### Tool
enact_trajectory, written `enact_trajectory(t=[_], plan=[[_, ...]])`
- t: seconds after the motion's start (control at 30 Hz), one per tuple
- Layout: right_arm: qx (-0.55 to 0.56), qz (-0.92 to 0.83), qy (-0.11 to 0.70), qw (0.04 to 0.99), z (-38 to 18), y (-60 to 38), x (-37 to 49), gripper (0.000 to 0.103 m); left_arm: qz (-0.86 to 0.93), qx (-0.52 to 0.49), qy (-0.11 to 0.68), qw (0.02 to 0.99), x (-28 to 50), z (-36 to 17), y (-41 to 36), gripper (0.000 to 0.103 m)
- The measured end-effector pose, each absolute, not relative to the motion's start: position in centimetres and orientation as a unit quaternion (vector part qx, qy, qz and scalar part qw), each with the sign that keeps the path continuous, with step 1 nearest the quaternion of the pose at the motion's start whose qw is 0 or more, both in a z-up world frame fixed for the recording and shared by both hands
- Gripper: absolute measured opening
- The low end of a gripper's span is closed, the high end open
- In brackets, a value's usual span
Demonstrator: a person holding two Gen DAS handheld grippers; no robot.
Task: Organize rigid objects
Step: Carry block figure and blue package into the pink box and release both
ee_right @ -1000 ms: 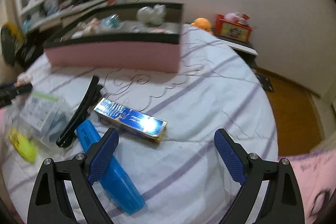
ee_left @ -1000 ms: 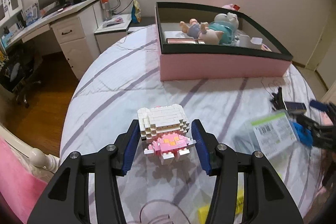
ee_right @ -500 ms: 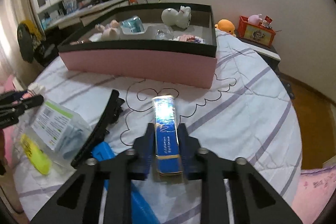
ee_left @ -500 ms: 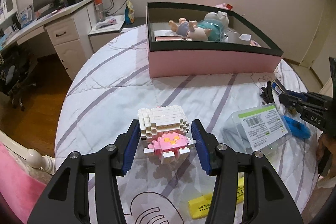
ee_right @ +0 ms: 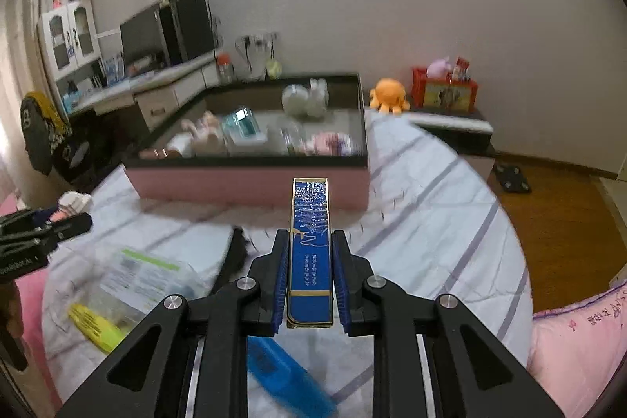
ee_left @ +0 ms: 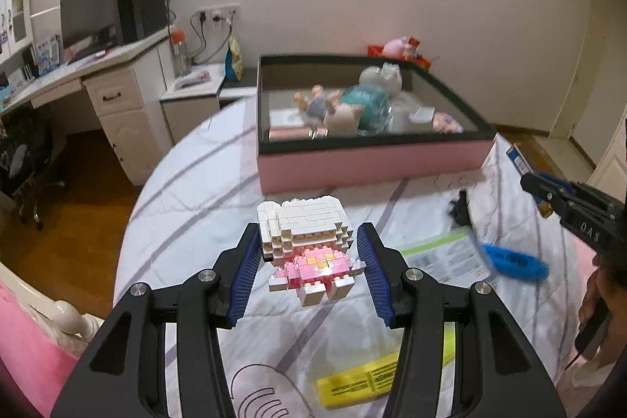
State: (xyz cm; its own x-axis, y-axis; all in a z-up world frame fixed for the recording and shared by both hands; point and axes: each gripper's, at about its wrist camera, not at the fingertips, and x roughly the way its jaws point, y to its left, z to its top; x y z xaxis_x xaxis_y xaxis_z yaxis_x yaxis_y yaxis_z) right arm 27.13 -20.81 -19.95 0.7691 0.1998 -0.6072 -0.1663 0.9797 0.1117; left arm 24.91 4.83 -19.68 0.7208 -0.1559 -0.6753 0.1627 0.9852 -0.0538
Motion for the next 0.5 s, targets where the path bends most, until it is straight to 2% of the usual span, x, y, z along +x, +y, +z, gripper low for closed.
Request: enact_trajectory(t=[0.5], plan=[[0.026, 0.122, 0.24, 0.963, -13.1, -18.3, 24.8, 0.021, -0.079, 0.013, 0.233, 0.969, 22.3, -12.7, 2.7, 0.051]])
